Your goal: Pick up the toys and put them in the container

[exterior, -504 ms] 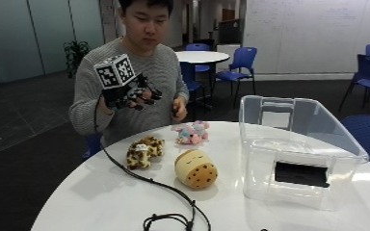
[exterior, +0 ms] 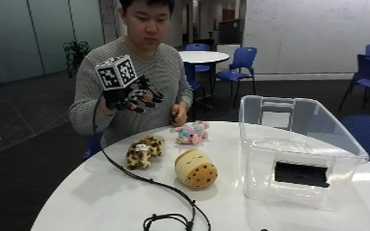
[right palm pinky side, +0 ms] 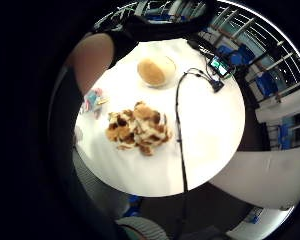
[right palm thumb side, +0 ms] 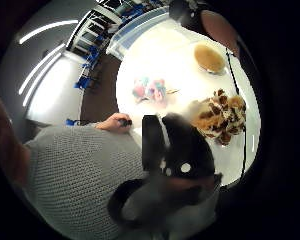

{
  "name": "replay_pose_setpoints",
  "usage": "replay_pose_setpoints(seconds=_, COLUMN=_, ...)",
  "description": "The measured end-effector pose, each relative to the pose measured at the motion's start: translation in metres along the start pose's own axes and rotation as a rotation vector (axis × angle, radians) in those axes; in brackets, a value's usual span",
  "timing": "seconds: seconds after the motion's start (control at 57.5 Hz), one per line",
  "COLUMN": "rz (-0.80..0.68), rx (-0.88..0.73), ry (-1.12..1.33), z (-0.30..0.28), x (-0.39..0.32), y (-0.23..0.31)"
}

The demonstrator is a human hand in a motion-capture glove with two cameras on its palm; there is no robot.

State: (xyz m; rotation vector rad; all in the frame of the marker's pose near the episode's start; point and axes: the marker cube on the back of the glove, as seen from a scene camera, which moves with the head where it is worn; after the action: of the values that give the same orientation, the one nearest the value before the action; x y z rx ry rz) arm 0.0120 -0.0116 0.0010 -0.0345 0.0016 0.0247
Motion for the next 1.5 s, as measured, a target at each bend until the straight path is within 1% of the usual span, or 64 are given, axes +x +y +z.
replay_pose_setpoints(seconds=0.261, rz=0.024, rx=-0.048, ry=0.036, z=-0.003, x=0.028, y=-0.03)
replay_pose_setpoints(seconds=0.365, rz=0.035, rx=-0.064, ry=0.029, z=0.006, x=0.036, y=-0.036)
replay_pose_setpoints(seconds=0.487, rz=0.074, rx=-0.15, ry=0.035, z=0.048, x=0.045, y=-0.033)
replay_pose_setpoints(seconds=0.574, rz=0.126, rx=-0.296, ry=0.092, z=0.107, x=0.048, y=-0.017)
replay_pose_setpoints(seconds=0.609, rz=0.15, rx=-0.321, ry=0.131, z=0.13, x=0.048, y=-0.011)
replay_pose_setpoints(seconds=0.661, rz=0.163, rx=-0.28, ry=0.177, z=0.151, x=0.046, y=-0.003)
replay_pose_setpoints(seconds=0.713, rz=0.161, rx=-0.238, ry=0.188, z=0.151, x=0.046, y=0.0)
replay_pose_setpoints(seconds=0.835, rz=0.184, rx=-0.248, ry=0.179, z=0.148, x=0.047, y=0.0)
replay_pose_setpoints(seconds=0.957, rz=0.165, rx=-0.246, ry=0.189, z=0.147, x=0.047, y=-0.003)
replay_pose_setpoints(seconds=1.113, rz=0.129, rx=-0.114, ry=0.176, z=0.149, x=0.044, y=-0.01)
replay_pose_setpoints(seconds=1.2, rz=0.104, rx=-0.102, ry=0.143, z=0.143, x=0.046, y=-0.016)
replay_pose_setpoints(seconds=1.252, rz=0.095, rx=-0.114, ry=0.113, z=0.129, x=0.049, y=-0.023)
replay_pose_setpoints(seconds=1.357, rz=0.074, rx=-0.021, ry=0.06, z=0.056, x=0.058, y=-0.053)
replay_pose_setpoints(seconds=1.426, rz=0.05, rx=0.064, ry=0.098, z=0.008, x=0.058, y=-0.069)
replay_pose_setpoints(seconds=1.496, rz=0.027, rx=0.119, ry=0.126, z=-0.026, x=0.056, y=-0.081)
